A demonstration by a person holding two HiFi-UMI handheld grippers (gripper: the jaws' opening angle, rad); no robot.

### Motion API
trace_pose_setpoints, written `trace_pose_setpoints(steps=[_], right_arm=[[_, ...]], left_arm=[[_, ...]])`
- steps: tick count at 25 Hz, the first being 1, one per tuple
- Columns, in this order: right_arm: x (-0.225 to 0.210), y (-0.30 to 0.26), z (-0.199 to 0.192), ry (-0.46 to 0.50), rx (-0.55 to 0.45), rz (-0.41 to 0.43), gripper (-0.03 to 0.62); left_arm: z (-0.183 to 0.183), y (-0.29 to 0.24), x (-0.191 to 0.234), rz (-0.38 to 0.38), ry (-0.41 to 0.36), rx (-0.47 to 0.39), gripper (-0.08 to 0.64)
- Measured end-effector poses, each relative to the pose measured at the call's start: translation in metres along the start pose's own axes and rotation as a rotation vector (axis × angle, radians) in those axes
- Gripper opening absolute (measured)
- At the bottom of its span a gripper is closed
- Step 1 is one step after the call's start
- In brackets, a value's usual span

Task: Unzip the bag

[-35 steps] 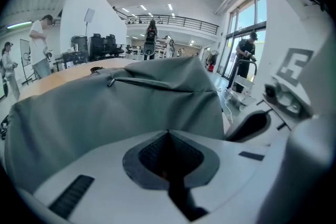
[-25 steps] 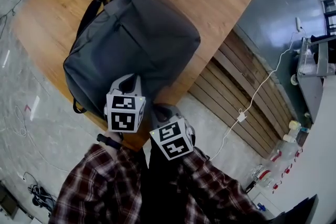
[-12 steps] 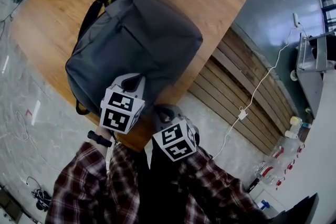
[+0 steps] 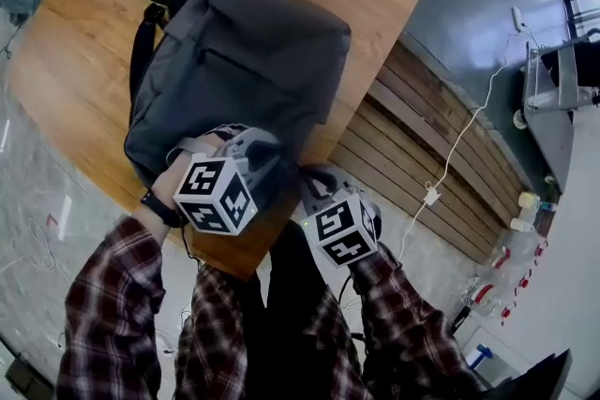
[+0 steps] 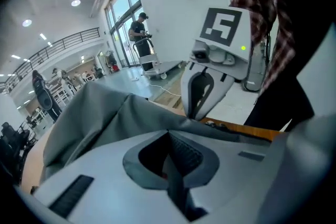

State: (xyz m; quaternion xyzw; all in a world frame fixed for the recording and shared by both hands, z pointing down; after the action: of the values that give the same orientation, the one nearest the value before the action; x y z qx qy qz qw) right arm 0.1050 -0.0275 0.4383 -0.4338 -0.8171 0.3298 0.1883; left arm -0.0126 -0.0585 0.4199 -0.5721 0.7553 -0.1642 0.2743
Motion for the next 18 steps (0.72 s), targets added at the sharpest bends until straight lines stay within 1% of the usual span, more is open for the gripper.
trace_pose_setpoints(steps=[2, 4, 7, 10, 12, 18], right_arm=[[-0.014, -0.007, -0.002, 0.030, 0.005, 0.001, 0.021], [-0.021, -0.015, -0.001, 0.072, 0.011, 0.011, 0.021], [-0.018, -0.019, 0.008, 0.122, 0.001, 0.028, 0.021], [-0.018, -0.026, 0.019, 0.165, -0.014, 0.054, 0.021], [-0.017, -0.035, 0.026, 0.195, -0.022, 0.070, 0.021], [-0.015, -0.071, 0.058, 0.303, -0.050, 0.125, 0.021]], left_arm=[[-0.008, -0.010, 0.005, -0.036, 0.029, 0.011, 0.009], [-0.017, -0.013, 0.006, -0.045, 0.075, 0.019, 0.009], [-0.021, -0.001, -0.003, -0.001, 0.165, 0.026, 0.009], [-0.023, 0.006, -0.009, 0.095, 0.259, 0.041, 0.009], [-0.029, 0.012, -0.010, 0.177, 0.344, 0.047, 0.009], [-0.050, 0.037, -0.009, 0.481, 0.614, 0.066, 0.009]])
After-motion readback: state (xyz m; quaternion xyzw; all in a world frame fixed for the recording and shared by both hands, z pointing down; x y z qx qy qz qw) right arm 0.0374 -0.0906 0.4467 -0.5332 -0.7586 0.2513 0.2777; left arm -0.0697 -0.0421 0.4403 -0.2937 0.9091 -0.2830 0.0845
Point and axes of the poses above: the fingertips, and each gripper's own axes: y backward along the fingers, x to its left, z out of its top, the point moved 8 cm from there along y, backward along the fingers, and after that the axes turned 10 degrees about -x, right-handed, at the moved point
